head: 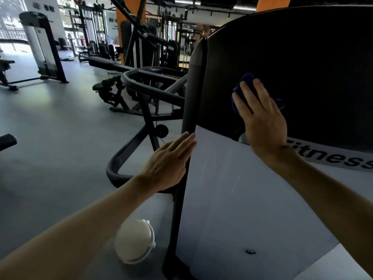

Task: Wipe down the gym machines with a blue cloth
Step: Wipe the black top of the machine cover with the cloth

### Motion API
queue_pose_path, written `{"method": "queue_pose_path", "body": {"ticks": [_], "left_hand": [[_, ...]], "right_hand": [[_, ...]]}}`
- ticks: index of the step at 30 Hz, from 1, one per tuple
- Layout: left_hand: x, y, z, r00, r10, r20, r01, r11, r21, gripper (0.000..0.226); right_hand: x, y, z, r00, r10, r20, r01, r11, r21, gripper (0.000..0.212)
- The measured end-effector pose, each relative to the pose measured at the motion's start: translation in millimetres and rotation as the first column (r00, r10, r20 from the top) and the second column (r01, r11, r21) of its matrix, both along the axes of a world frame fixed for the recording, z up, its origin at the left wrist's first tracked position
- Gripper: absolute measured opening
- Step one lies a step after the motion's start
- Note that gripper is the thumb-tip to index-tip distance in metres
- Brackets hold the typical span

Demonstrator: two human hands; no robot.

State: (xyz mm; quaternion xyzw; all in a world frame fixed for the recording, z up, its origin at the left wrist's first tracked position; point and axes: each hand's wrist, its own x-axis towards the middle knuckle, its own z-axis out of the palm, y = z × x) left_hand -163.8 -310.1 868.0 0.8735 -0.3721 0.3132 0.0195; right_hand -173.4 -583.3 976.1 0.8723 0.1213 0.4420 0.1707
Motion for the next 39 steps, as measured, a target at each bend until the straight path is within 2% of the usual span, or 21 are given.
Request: {"method": "queue_pose_path", "body": {"ticks": [4,7,11,18,22,25,30,34,36,39], "left_hand": [[28,-3,6,0.999,-0.013,0.040,0.013,1.000,0.003,0.069],[56,2,8,0.989,-0.021,0.147,0.018,1.000,0.023,0.071],[101,8,15,0.950,-0.120,0.287,0.096,0.991,0.098,0.071],[177,8,32,0.795,-0.360,0.489,0.279,0.932,0.232,0.064],[210,8,41,0.692,-0.491,0.529,0.382,0.871,0.308,0.062],[231,4,50,0.582,-0.593,0.556,0.458,0.804,0.379,0.060],[260,-4,63,0.422,-0.710,0.563,0.543,0.696,0.470,0.064],[274,-14,74,0.283,-0.765,0.578,0.577,0.618,0.534,0.067],[275,-21,83,0.205,-0.794,0.572,0.598,0.565,0.569,0.061],[268,-34,97,0.117,-0.846,0.521,0.636,0.466,0.615,0.048]], "right_hand": [[14,23,-16,1.000,-0.013,-0.003,0.014,0.999,0.049,0.071],[22,27,-27,0.997,-0.004,0.075,-0.004,0.994,0.111,0.067],[34,33,-48,0.978,-0.011,0.209,-0.025,0.985,0.169,0.072],[55,49,-70,0.926,-0.097,0.364,0.014,0.974,0.225,0.058],[67,66,-79,0.891,-0.180,0.416,0.033,0.941,0.337,0.054],[74,78,-87,0.871,-0.236,0.431,0.030,0.902,0.432,0.056],[88,112,-108,0.826,-0.359,0.435,-0.001,0.770,0.638,0.058],[112,159,-122,0.760,-0.504,0.410,-0.060,0.573,0.817,0.058],[129,184,-123,0.722,-0.570,0.392,-0.089,0.486,0.870,0.059],[158,214,-124,0.635,-0.658,0.405,-0.150,0.409,0.900,0.055]]}}
